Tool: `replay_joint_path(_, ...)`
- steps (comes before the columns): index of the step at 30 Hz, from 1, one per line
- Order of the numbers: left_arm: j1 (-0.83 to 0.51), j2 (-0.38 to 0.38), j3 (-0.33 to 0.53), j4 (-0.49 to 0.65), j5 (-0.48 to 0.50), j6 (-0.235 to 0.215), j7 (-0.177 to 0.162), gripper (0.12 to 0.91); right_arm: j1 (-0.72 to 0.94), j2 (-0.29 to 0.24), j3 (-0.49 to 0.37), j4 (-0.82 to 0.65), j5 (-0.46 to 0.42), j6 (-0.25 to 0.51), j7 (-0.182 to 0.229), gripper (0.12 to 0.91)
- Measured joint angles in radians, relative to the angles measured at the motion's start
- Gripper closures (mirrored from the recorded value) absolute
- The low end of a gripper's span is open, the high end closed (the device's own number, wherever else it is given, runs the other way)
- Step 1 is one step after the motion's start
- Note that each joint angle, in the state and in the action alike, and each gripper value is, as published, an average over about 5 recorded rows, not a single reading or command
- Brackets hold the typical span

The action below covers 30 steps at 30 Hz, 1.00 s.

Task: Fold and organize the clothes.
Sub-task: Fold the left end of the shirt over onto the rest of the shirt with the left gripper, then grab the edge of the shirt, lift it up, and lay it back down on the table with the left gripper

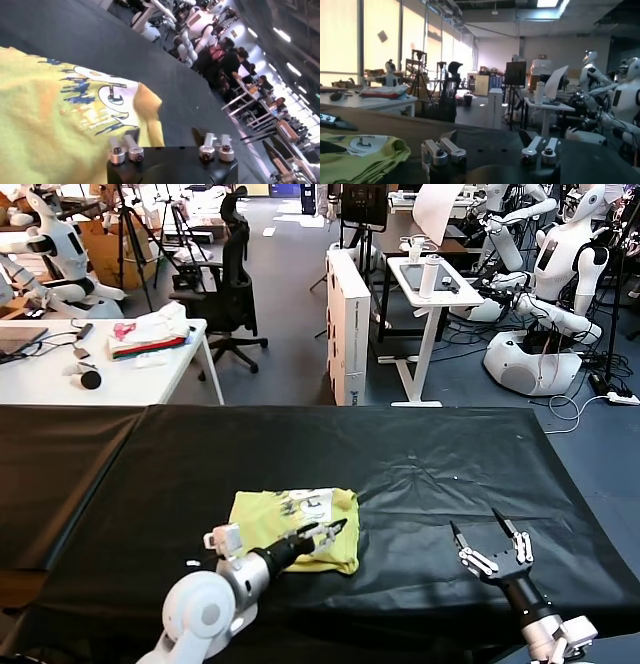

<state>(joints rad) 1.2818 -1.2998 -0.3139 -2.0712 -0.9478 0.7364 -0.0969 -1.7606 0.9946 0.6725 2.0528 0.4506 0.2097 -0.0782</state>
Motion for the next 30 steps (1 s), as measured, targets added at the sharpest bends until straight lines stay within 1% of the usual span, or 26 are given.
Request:
replay_joint_path(3,0.020,0.030,-0.040,-0.022,0.092,0.000,0.061,0.123,0.008,-0.017,-0.013,0.009,0.003,-0.043,0.023,0.118)
replay_joint_path(5,0.035,0.058,-0.077,-0.029,0.153,-0.004,0.105,0.123,0.017,-0.031,-0.026,0.020,0.010,-0.089,0.057,0.118)
replay_joint_path(6,0.041,0.073,-0.097,-0.029,0.182,-0.014,0.127,0.123,0.024,-0.038,-0.035,0.027,0.015,-0.117,0.076,0.118)
replay_joint_path(8,0.056,0.103,-0.141,-0.026,0.228,-0.057,0.163,0.123,0.046,-0.054,-0.062,0.040,0.024,-0.175,0.110,0.118)
replay_joint_path(10,0.072,0.125,-0.186,-0.024,0.257,-0.117,0.184,0.123,0.080,-0.069,-0.102,0.047,0.029,-0.229,0.131,0.118)
replay_joint_path(13,0.099,0.140,-0.246,-0.030,0.273,-0.188,0.192,0.123,0.158,-0.089,-0.182,0.040,0.023,-0.284,0.138,0.118)
replay_joint_path(16,0.123,0.142,-0.294,-0.042,0.288,-0.231,0.192,0.123,0.262,-0.100,-0.283,0.015,0.006,-0.306,0.137,0.118)
replay_joint_path(19,0.139,0.143,-0.332,-0.051,0.312,-0.267,0.189,0.123,0.373,-0.094,-0.393,-0.024,-0.009,-0.304,0.139,0.118)
replay_joint_path(22,0.149,0.142,-0.360,-0.053,0.343,-0.302,0.181,0.123,0.475,-0.072,-0.496,-0.075,-0.037,-0.279,0.143,0.118)
replay_joint_path(26,0.162,0.133,-0.385,-0.048,0.370,-0.325,0.169,0.123,0.584,-0.029,-0.598,-0.162,-0.084,-0.253,0.149,0.118)
replay_joint_path(30,0.178,0.117,-0.395,-0.043,0.388,-0.332,0.166,0.123,0.650,0.018,-0.653,-0.249,-0.122,-0.254,0.158,0.118)
